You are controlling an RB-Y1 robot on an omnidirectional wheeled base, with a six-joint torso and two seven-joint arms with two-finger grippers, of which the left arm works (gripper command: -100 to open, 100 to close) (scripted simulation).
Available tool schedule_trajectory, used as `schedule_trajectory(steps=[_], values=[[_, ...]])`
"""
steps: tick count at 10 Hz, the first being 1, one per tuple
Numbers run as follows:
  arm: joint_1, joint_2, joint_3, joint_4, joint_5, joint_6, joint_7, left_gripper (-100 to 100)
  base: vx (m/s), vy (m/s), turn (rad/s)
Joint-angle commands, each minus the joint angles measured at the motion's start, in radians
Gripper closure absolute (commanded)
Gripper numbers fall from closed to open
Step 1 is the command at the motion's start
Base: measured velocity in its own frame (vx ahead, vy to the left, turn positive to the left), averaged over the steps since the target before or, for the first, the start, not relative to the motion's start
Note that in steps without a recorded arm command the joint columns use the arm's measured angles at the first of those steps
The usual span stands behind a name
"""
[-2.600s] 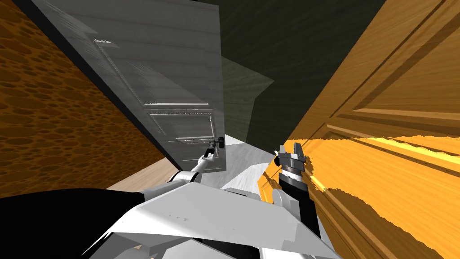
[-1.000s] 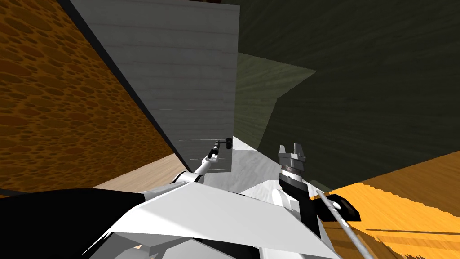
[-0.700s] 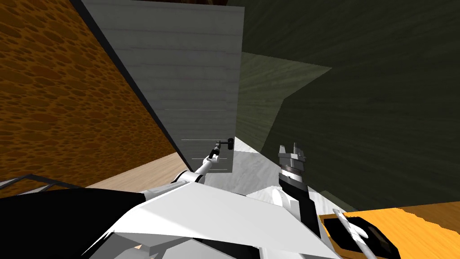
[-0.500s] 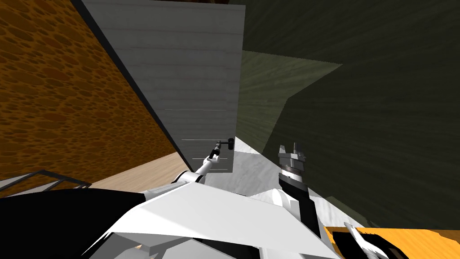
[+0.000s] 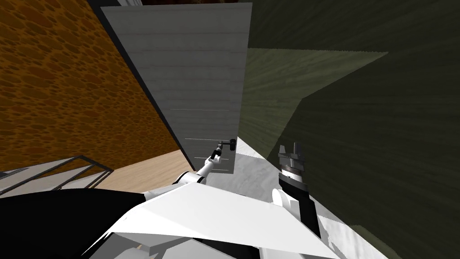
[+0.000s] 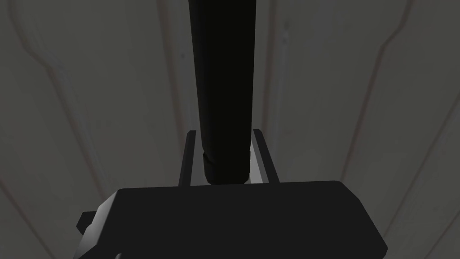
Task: Push the door open
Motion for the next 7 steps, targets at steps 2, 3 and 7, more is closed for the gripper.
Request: schedule_trajectory(steps=[2,3,7], values=[[-0.005,-0.004,-0.008,-0.001,0.009,-0.008,-0.010,100,0.135,-0.114,0.221],[-0.005,-0.012,-0.015,-0.002,0.012,-0.008,-0.015,100,0.087,-0.124,0.267],[-0.007,-0.042,-0.039,-0.006,0.020,-0.008,-0.028,100,0.090,-0.175,0.249]])
